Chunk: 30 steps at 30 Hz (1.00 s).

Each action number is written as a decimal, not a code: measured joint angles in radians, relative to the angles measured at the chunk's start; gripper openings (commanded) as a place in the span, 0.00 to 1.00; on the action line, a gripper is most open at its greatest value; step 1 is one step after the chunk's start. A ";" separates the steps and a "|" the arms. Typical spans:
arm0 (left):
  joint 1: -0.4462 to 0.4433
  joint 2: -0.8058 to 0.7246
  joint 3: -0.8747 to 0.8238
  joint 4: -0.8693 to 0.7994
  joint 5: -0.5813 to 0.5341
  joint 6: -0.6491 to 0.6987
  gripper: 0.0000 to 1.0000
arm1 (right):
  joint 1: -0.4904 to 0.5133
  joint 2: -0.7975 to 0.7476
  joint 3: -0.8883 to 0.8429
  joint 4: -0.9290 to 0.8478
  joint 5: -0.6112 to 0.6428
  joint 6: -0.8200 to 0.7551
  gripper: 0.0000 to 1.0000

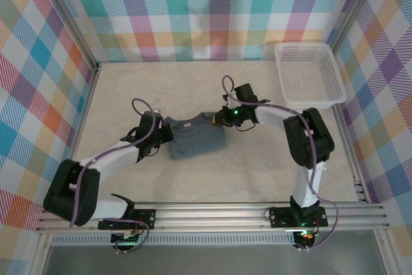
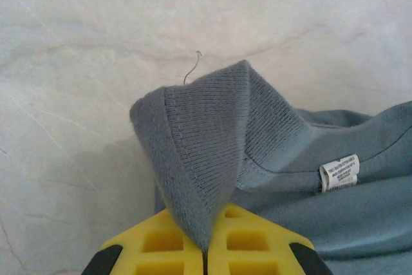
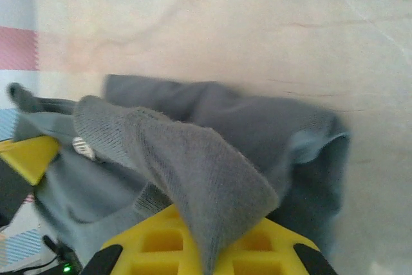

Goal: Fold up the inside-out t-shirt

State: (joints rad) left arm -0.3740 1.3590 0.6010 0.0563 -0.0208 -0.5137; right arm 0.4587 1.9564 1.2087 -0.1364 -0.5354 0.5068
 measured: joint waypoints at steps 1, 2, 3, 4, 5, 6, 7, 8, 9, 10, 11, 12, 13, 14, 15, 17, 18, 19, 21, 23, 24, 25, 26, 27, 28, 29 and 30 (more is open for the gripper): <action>0.001 0.028 0.000 0.006 -0.001 0.006 0.19 | 0.000 0.026 0.006 0.000 -0.005 0.000 0.33; 0.002 0.049 0.000 0.008 -0.004 0.005 0.30 | 0.000 0.044 0.011 -0.002 -0.008 -0.004 0.38; 0.003 0.059 0.000 0.003 -0.010 0.004 0.38 | 0.000 0.046 0.011 -0.008 -0.006 -0.005 0.41; 0.004 0.061 0.000 -0.006 -0.020 0.005 0.49 | -0.001 0.044 0.014 -0.026 -0.002 -0.007 0.44; 0.006 0.056 0.002 -0.025 -0.035 0.001 0.55 | -0.002 0.035 0.024 -0.049 0.013 -0.007 0.48; 0.009 0.049 0.009 -0.050 -0.048 -0.003 0.58 | -0.003 0.021 0.031 -0.069 0.038 -0.005 0.49; 0.011 0.035 0.021 -0.086 -0.064 -0.002 0.61 | -0.003 -0.007 0.034 -0.094 0.077 0.000 0.50; 0.013 0.012 0.034 -0.122 -0.078 0.002 0.64 | -0.004 -0.045 0.034 -0.126 0.117 0.004 0.50; 0.016 -0.017 0.048 -0.158 -0.087 0.007 0.67 | -0.005 -0.084 0.033 -0.146 0.150 0.009 0.50; 0.018 -0.051 0.064 -0.190 -0.090 0.012 0.71 | -0.005 -0.135 0.028 -0.158 0.182 0.014 0.50; 0.019 -0.090 0.082 -0.224 -0.088 0.019 0.72 | -0.002 -0.180 0.021 -0.161 0.205 0.020 0.50; 0.022 -0.129 0.100 -0.251 -0.079 0.025 0.74 | 0.002 -0.233 0.010 -0.160 0.231 0.025 0.50; 0.023 -0.169 0.119 -0.275 -0.062 0.029 0.76 | 0.010 -0.277 -0.002 -0.157 0.253 0.027 0.50; 0.024 -0.196 0.132 -0.286 -0.040 0.031 0.77 | 0.029 -0.308 -0.011 -0.153 0.272 0.026 0.50; 0.024 -0.219 0.142 -0.291 -0.001 0.027 0.78 | 0.060 -0.328 -0.020 -0.146 0.294 0.023 0.50; 0.021 -0.240 0.142 -0.290 0.067 0.012 0.80 | 0.132 -0.321 -0.034 -0.135 0.331 0.014 0.46; 0.016 -0.244 0.133 -0.289 0.095 0.002 0.82 | 0.164 -0.299 -0.047 -0.128 0.353 0.011 0.42; 0.014 -0.247 0.117 -0.284 0.114 -0.010 0.85 | 0.197 -0.267 -0.064 -0.123 0.377 0.010 0.38; 0.010 -0.257 0.077 -0.286 0.141 -0.032 0.87 | 0.226 -0.196 -0.099 -0.128 0.418 0.010 0.35; 0.010 -0.265 0.048 -0.304 0.156 -0.045 0.88 | 0.223 -0.140 -0.129 -0.133 0.431 0.008 0.36; 0.009 -0.265 0.045 -0.320 0.163 -0.047 0.89 | 0.221 -0.141 -0.131 -0.126 0.423 0.008 0.36; 0.009 -0.265 0.045 -0.337 0.168 -0.043 0.90 | 0.217 -0.160 -0.129 -0.126 0.423 0.008 0.37; 0.009 -0.265 0.047 -0.349 0.170 -0.038 0.90 | 0.215 -0.181 -0.130 -0.129 0.424 0.013 0.38; 0.009 -0.265 0.053 -0.371 0.169 -0.027 0.91 | 0.215 -0.211 -0.138 -0.129 0.433 0.031 0.42; 0.009 -0.266 0.064 -0.399 0.166 -0.014 0.92 | 0.216 -0.248 -0.153 -0.126 0.449 0.060 0.46; 0.009 -0.267 0.077 -0.423 0.160 -0.003 0.92 | 0.216 -0.288 -0.175 -0.122 0.471 0.092 0.48; 0.009 -0.271 0.095 -0.450 0.153 0.012 0.93 | 0.216 -0.343 -0.211 -0.114 0.498 0.132 0.48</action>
State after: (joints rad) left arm -0.3653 1.0878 0.6956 -0.3939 0.1318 -0.5018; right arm 0.6750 1.6135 0.9977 -0.2501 -0.0372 0.6384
